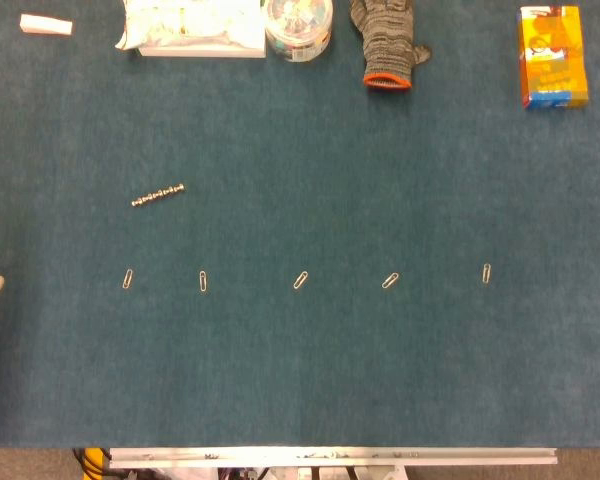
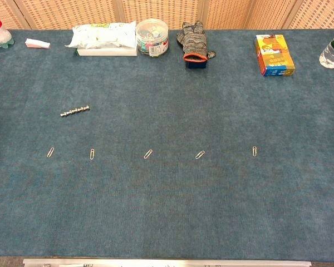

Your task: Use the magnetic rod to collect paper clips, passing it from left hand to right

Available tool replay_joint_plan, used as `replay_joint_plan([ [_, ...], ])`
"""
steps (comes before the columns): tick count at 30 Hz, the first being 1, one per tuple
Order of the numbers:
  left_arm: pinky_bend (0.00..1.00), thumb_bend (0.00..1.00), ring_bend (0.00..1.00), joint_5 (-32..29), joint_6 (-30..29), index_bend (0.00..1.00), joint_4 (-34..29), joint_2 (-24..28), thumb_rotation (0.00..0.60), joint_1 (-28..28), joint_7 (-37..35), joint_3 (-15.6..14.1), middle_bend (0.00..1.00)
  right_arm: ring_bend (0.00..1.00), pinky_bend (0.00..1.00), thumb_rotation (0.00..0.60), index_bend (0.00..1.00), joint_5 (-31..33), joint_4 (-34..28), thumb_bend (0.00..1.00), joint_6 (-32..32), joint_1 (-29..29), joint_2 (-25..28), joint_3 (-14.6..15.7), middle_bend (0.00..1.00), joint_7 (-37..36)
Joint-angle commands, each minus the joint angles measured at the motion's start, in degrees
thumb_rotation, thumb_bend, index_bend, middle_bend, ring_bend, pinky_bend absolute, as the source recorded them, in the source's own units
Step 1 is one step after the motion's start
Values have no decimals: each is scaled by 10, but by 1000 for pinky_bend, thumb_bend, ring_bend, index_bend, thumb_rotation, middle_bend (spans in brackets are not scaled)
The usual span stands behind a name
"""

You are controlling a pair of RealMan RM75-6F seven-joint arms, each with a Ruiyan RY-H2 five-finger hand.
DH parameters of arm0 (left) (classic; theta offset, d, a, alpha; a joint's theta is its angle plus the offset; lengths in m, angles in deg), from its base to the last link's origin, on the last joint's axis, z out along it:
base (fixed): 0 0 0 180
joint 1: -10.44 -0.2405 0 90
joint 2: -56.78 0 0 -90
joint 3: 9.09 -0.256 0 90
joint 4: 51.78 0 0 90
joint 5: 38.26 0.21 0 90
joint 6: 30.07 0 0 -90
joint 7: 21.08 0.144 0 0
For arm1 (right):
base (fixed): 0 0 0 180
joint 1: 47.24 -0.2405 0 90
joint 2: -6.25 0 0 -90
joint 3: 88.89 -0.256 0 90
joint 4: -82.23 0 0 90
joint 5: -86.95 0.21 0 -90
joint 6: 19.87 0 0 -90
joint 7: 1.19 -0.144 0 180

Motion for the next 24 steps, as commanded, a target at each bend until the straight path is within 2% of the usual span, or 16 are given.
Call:
replay_joint_plan([
  [1, 182, 0, 105, -1, -2, 203, -1, 2, 600, -2, -3, 0, 173, 115, 306, 600, 128, -4, -1, 124, 3, -1, -1, 0, 90, 2],
  [11, 187, 0, 104, 1, -2, 213, -13, 16, 600, -4, -43, 0, 173, 115, 306, 600, 148, 4, 3, 133, -5, -7, -3, -3, 97, -5],
  [17, 184, 0, 29, 19, -2, 292, -30, 11, 600, 1, -47, -3, 104, 115, 306, 600, 171, 15, 3, 137, 11, 0, 6, -12, 100, -30],
  [24, 150, 0, 0, 45, 45, 339, -81, 10, 600, 34, -16, -11, 58, 115, 306, 600, 180, 10, 2, 143, 42, 11, 16, -16, 105, -56],
])
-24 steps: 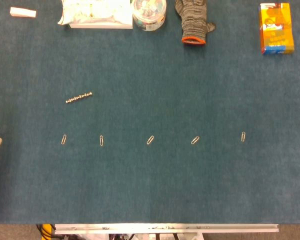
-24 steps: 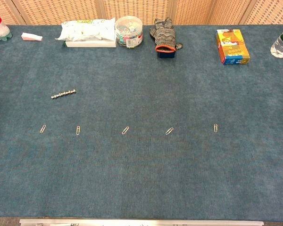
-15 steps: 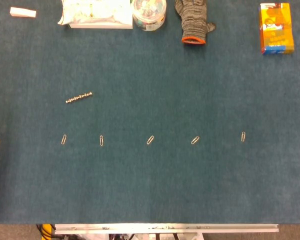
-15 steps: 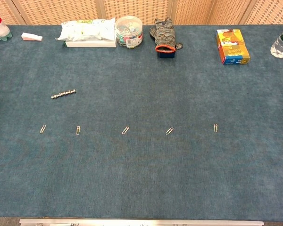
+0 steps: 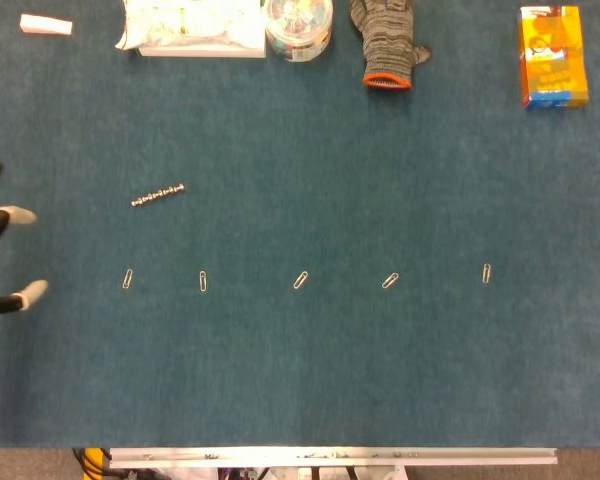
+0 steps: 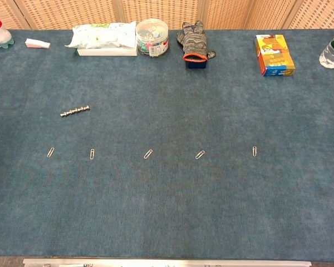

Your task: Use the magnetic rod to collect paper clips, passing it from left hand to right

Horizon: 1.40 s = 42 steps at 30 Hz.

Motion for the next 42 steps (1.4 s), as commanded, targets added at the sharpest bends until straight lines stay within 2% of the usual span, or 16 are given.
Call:
replay_joint_plan([
  [1, 149, 0, 0, 1, 34, 339, -24, -2, 600, 21, 22, -2, 57, 115, 306, 600, 180, -6, -1, 143, 15, 7, 5, 0, 105, -8],
  [4, 149, 3, 0, -13, 71, 355, -42, -6, 600, 43, 39, 3, 57, 115, 306, 600, 191, -9, -2, 143, 28, 13, 9, -1, 109, -17],
  [8, 148, 70, 0, -42, 110, 366, -60, -14, 600, 68, 54, 14, 57, 115, 306, 600, 199, -6, -1, 143, 39, 18, 13, -5, 112, -31],
  [10, 148, 71, 0, -63, 123, 365, -61, -24, 600, 80, 72, 24, 57, 115, 306, 600, 201, -2, 0, 144, 40, 19, 16, -6, 113, -38],
  [15, 148, 71, 0, -126, 136, 350, -42, -67, 600, 108, 138, 54, 57, 115, 306, 600, 202, 6, 1, 144, 36, 19, 21, -10, 114, -53],
  [22, 148, 70, 0, -202, 157, 314, -12, -114, 600, 148, 209, 81, 57, 115, 306, 600, 203, 15, 3, 143, 33, 20, 25, -15, 114, -68],
  [31, 145, 70, 0, -282, 175, 312, 30, -165, 600, 193, 282, 91, 57, 115, 306, 600, 210, 13, 4, 144, 30, 20, 27, -14, 114, -74],
  [42, 140, 70, 0, -360, 189, 295, 87, -213, 600, 236, 321, 99, 52, 115, 306, 600, 211, 7, 2, 144, 28, 19, 29, -12, 114, -72],
])
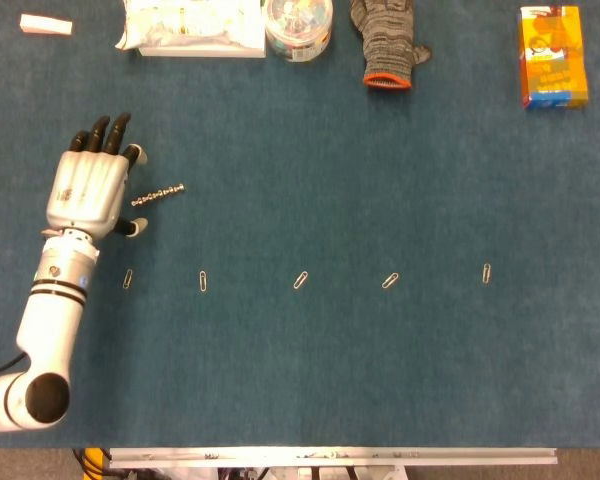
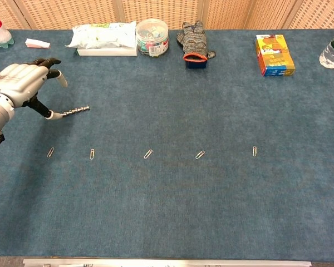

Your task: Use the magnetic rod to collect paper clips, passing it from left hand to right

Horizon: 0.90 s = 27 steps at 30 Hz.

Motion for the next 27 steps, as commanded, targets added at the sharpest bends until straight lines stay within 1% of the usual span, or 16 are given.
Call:
replay_joint_plan([
  [1, 140, 70, 0, -15, 3, 294, 17, -14, 600, 14, 12, 2, 52, 115, 305, 600, 211, 0, 0, 144, 0, 0, 0, 0, 115, 0],
  [14, 139, 70, 0, -59, 9, 292, 57, -42, 600, 42, 24, -2, 52, 115, 306, 600, 219, -5, -1, 144, 5, 2, 2, 1, 122, -5],
  [21, 126, 70, 0, -101, 23, 269, 84, -53, 600, 60, 40, -1, 20, 115, 306, 600, 223, -7, -1, 144, 7, 3, 2, 1, 125, -4],
  [27, 126, 70, 0, -109, 26, 268, 104, -61, 600, 69, 34, -3, 18, 115, 306, 600, 229, -6, -1, 143, 6, 2, 2, 1, 129, -5],
])
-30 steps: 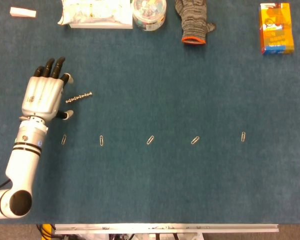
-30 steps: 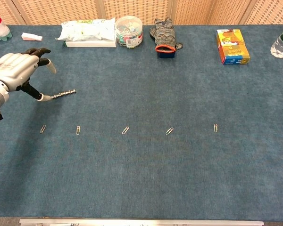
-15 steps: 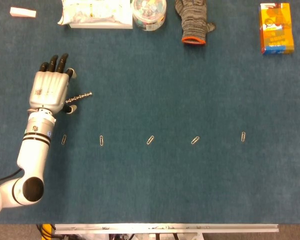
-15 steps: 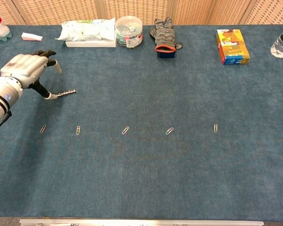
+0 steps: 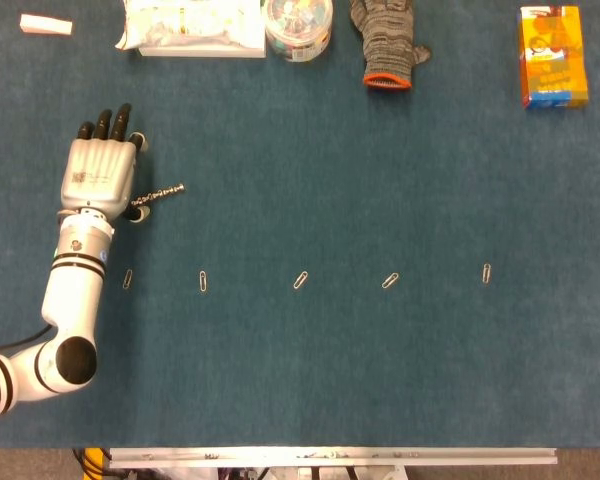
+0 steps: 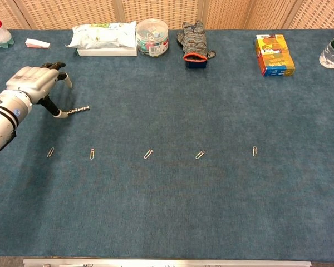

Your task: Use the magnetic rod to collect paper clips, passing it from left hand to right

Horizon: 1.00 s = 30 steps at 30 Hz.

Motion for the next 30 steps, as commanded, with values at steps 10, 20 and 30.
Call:
replay_joint_plan([
  [10, 127, 70, 0, -4, 7, 260, 22, -9, 600, 9, -16, -7, 0, 115, 306, 600, 235, 1, -1, 144, -4, -2, -1, 0, 131, 4],
  [20, 127, 70, 0, -11, 15, 259, 38, -16, 600, 16, -26, -9, 0, 115, 306, 600, 238, 4, 0, 144, -7, -3, -1, -1, 132, 5],
  [30, 126, 70, 0, -18, 25, 259, 62, -19, 600, 19, -34, -14, 0, 115, 306, 600, 238, 7, 0, 143, -12, -4, -1, -2, 132, 5],
])
